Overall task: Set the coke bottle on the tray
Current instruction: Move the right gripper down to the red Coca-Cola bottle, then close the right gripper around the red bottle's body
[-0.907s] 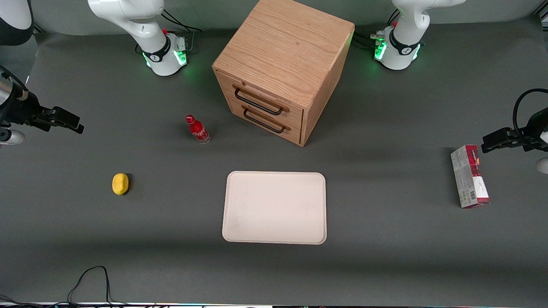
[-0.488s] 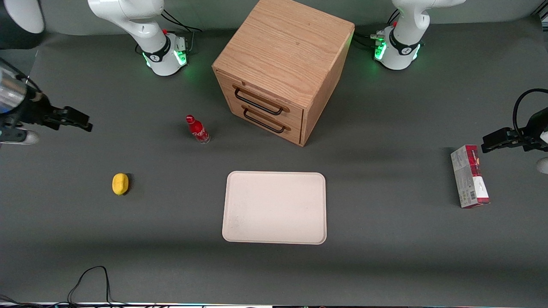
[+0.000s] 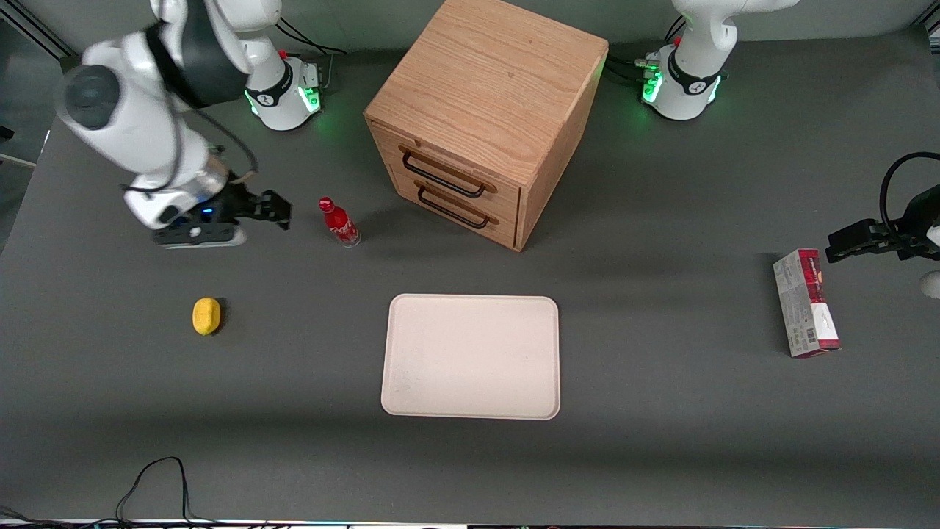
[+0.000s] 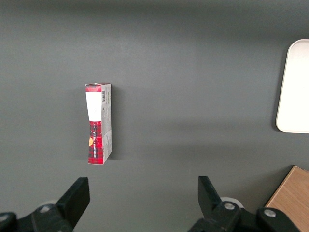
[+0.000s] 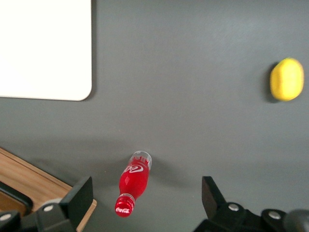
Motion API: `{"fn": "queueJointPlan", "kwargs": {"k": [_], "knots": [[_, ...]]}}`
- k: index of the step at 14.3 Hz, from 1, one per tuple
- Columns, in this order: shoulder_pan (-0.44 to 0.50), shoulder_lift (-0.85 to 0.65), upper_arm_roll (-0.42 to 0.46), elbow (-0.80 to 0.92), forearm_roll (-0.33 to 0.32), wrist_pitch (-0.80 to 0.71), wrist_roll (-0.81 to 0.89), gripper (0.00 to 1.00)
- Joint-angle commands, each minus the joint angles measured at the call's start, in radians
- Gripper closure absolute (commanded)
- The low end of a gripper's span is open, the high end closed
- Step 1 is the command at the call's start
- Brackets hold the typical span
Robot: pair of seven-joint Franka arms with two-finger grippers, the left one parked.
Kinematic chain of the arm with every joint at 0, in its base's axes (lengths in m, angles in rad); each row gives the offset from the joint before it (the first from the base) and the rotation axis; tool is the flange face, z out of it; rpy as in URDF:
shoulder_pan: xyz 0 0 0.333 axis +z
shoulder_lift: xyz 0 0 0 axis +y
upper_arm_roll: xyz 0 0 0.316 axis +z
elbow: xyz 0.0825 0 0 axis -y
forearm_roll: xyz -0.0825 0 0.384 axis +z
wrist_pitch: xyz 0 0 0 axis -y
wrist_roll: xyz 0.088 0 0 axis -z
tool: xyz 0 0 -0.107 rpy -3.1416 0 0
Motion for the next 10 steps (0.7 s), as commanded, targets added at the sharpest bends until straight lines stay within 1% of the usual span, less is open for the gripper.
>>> {"fn": "queueJointPlan", "kwargs": {"k": [1, 3, 4, 8, 10], "knots": [[0.012, -0.065, 0.028, -0.174, 0.023, 0.174, 0.055, 0.0], [0.02, -0.053, 0.084, -0.249, 0.023, 0.291, 0.114, 0.0], [0.02, -0.042, 0.091, -0.274, 0.023, 0.325, 0.115, 0.0], [0.029, -0.008, 0.114, -0.354, 0.023, 0.42, 0.115, 0.0], [0.037, -0.007, 0.128, -0.375, 0.023, 0.425, 0.117, 0.01]]}}
